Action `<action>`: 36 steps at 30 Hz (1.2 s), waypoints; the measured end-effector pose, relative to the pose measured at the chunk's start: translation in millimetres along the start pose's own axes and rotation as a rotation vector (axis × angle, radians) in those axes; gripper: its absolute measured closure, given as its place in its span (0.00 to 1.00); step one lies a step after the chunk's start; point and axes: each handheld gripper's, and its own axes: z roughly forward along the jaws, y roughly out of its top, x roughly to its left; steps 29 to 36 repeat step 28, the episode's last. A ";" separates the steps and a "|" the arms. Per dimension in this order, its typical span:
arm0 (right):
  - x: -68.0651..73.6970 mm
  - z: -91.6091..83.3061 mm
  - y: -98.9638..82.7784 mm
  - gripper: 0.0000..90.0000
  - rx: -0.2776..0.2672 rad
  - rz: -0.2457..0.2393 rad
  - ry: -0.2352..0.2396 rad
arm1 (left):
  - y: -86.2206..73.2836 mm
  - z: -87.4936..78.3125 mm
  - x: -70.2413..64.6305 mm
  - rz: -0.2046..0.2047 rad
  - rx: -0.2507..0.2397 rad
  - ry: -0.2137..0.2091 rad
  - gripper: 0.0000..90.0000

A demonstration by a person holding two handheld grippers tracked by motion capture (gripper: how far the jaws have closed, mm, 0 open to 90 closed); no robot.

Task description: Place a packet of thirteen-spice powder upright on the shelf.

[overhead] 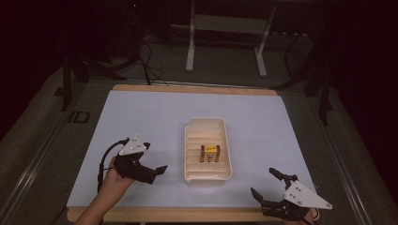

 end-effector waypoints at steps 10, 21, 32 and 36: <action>0.0 0.1 0.0 0.17 -0.001 0.000 0.003 | -23.5 -5.8 -5.9 -0.025 0.011 0.019 0.00; -0.3 0.8 0.0 0.17 0.000 -0.007 0.002 | -47.6 -11.6 0.0 -0.095 -0.037 0.027 0.00; -0.4 -0.1 0.1 0.17 -0.003 -0.006 0.005 | -46.9 -9.3 -2.0 -0.074 -0.032 0.035 0.00; -0.4 -0.1 0.1 0.17 -0.003 -0.006 0.005 | -46.9 -9.3 -2.0 -0.074 -0.032 0.035 0.00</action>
